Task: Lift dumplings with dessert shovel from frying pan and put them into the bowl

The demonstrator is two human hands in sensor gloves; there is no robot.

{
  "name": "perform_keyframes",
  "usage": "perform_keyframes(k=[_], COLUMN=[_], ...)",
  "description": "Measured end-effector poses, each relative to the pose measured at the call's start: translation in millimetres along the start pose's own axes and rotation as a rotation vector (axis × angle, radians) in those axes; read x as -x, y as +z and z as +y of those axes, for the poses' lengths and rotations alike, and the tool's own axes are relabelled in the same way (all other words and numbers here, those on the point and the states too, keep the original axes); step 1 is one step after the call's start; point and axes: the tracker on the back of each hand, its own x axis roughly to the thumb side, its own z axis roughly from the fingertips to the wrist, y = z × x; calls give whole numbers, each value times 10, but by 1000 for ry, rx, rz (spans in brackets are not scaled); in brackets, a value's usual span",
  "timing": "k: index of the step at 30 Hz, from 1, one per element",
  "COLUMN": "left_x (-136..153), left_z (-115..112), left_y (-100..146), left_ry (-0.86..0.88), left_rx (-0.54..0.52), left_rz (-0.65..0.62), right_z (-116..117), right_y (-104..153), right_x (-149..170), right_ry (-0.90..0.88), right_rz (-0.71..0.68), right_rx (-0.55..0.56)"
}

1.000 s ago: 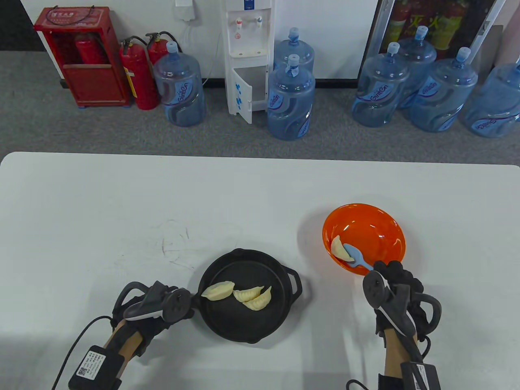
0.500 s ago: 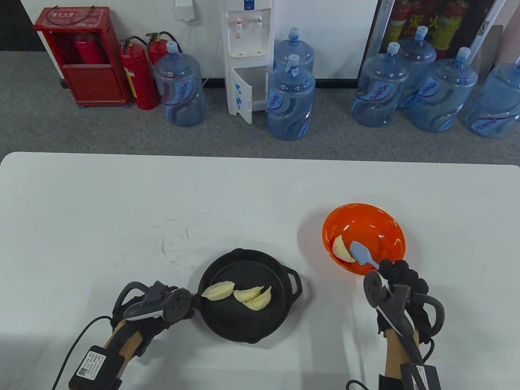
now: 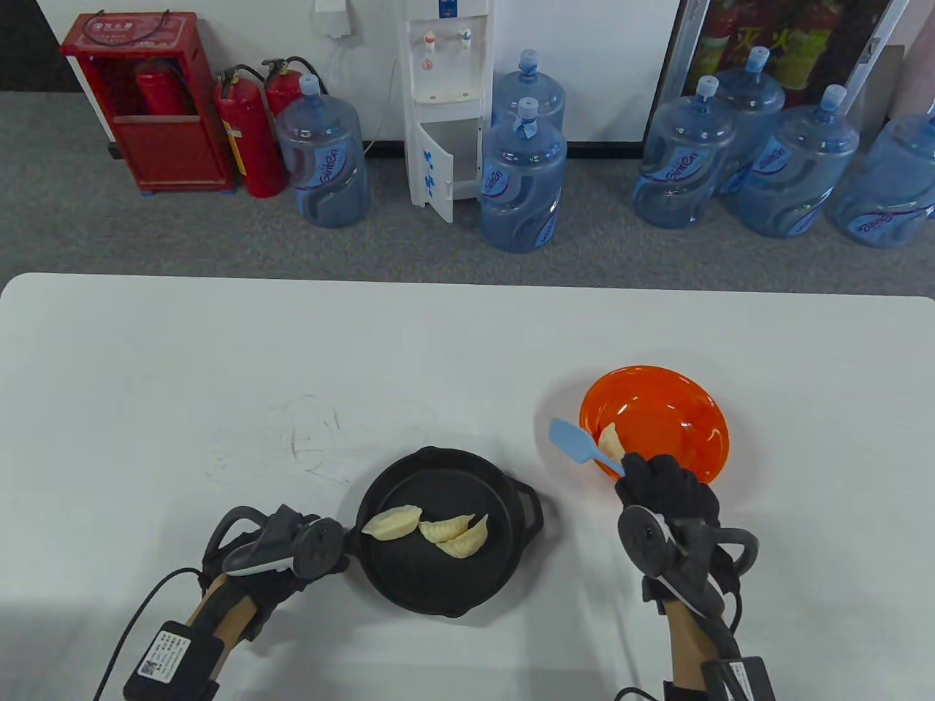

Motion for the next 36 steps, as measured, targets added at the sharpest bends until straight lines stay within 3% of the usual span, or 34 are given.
perform_keyframes(k=[6,11,21,36], left_x=[0,0,-1,-1], left_z=[0,1,2,2], left_y=[-1,-2,-2,-3], left_ry=[-1,-2,-1,-1], left_rx=[1,4,5,7], left_rz=[0,-1,-1,0], right_z=[31,41,110,81], right_y=[38,54,59,23], right_x=[-310,-392,-436,-332], right_ry=[-41,-102,-52,-150], right_rz=[-179,-241,-277,-310], right_rx=[-40,-69,-131,-275])
